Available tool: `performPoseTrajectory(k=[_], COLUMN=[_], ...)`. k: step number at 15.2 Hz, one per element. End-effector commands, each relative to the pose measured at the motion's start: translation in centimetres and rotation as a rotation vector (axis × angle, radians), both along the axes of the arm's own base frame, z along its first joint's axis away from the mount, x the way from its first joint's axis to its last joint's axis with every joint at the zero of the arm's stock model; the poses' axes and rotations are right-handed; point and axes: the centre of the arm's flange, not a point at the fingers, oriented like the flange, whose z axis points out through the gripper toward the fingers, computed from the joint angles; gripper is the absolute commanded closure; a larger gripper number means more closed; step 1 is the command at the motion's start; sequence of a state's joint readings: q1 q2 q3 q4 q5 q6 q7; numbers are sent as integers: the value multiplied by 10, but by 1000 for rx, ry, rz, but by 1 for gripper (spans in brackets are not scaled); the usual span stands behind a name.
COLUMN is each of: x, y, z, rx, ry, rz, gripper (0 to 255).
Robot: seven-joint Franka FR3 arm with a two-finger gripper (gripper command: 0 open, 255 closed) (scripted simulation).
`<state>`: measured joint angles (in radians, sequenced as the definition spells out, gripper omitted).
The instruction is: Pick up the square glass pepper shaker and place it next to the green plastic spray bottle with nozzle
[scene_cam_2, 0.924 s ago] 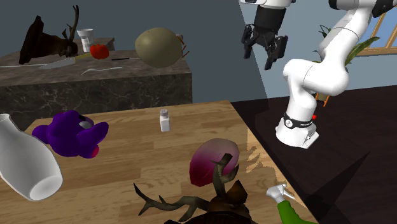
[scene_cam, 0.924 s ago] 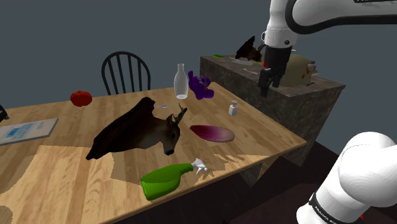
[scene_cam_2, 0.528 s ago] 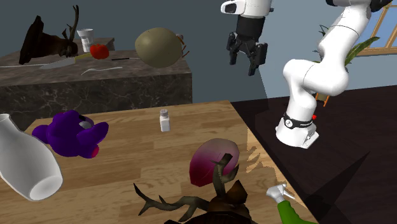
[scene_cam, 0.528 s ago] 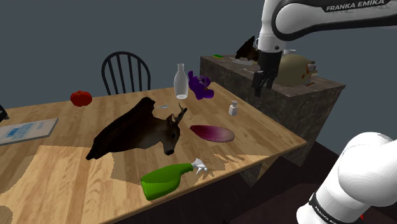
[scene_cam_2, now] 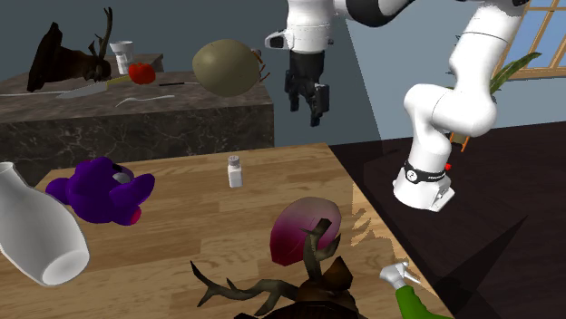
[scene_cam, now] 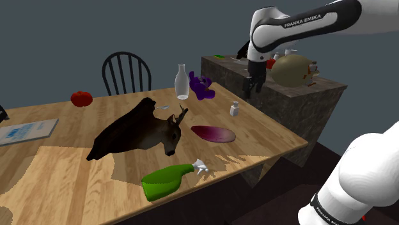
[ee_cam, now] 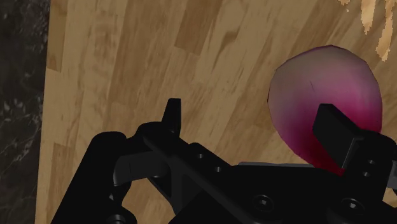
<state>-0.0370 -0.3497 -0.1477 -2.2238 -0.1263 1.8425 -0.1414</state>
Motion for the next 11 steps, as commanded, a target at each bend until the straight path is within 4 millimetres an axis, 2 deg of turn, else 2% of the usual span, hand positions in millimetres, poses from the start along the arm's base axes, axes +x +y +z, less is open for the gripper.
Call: performPoseTrajectory(k=[1,11], x=[17,106], y=[-16,-94], z=[-16,-89], rx=[11,69], ry=[5,30], rz=[-4,-25], gripper=[0,0])
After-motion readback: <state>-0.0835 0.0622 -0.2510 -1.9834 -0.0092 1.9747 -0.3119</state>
